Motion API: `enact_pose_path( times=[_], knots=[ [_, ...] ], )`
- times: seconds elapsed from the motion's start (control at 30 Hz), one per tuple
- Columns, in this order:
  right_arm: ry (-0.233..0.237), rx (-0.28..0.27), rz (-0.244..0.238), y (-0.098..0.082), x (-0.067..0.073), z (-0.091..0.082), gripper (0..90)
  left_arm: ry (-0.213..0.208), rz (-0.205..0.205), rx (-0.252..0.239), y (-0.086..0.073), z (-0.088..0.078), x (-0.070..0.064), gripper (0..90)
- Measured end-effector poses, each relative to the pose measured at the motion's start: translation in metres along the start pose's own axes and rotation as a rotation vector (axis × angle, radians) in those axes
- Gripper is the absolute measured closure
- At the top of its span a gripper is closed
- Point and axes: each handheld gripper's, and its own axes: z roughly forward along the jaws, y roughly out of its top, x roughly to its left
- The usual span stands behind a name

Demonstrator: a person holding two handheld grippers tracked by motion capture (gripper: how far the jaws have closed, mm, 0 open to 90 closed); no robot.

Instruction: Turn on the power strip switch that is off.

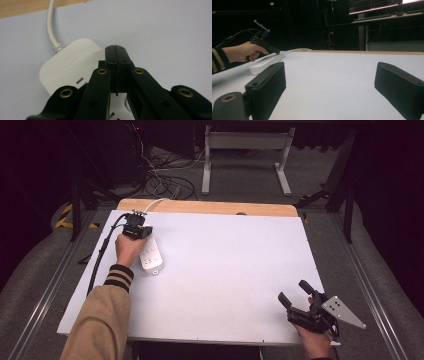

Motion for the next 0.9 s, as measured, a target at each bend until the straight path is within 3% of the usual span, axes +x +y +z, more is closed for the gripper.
enact_pose_path(
  times=[0.13, 0.23, 0.33, 0.4, 0.47, 0.67, 0.83, 0.9],
  knots=[
    [0.001, 0.001, 0.004, 0.0, 0.0, 0.0, 10.8, 0.027, -0.005, -0.005, -0.001, -0.004, 0.008, 90.0],
    [0.0, 0.001, 0.003, 0.0, 0.0, 0.001, 10.7, 0.023, -0.018, 0.003, -0.004, -0.006, 0.014, 90.0],
    [0.004, 0.002, 0.005, 0.0, 0.001, 0.002, 10.8, 0.04, 0.011, 0.005, -0.004, -0.006, 0.011, 90.0],
    [0.001, 0.002, 0.002, 0.001, 0.001, 0.002, 10.8, 0.045, -0.005, -0.001, -0.005, -0.005, 0.01, 90.0],
    [0.0, -0.002, 0.004, 0.001, 0.0, 0.003, 10.7, 0.054, 0.024, 0.004, -0.005, -0.005, 0.008, 90.0],
    [0.005, -0.001, 0.002, 0.001, 0.001, 0.004, 10.8, 0.056, 0.033, -0.001, -0.006, -0.005, 0.008, 90.0],
    [0.001, -0.002, 0.001, 0.001, 0.0, 0.005, 10.8, 0.091, 0.089, 0.011, -0.004, -0.003, 0.003, 90.0],
    [0.002, 0.0, 0.0, 0.001, 0.001, 0.005, 10.8, 0.089, 0.083, 0.015, -0.004, -0.002, 0.003, 90.0]
  ],
)
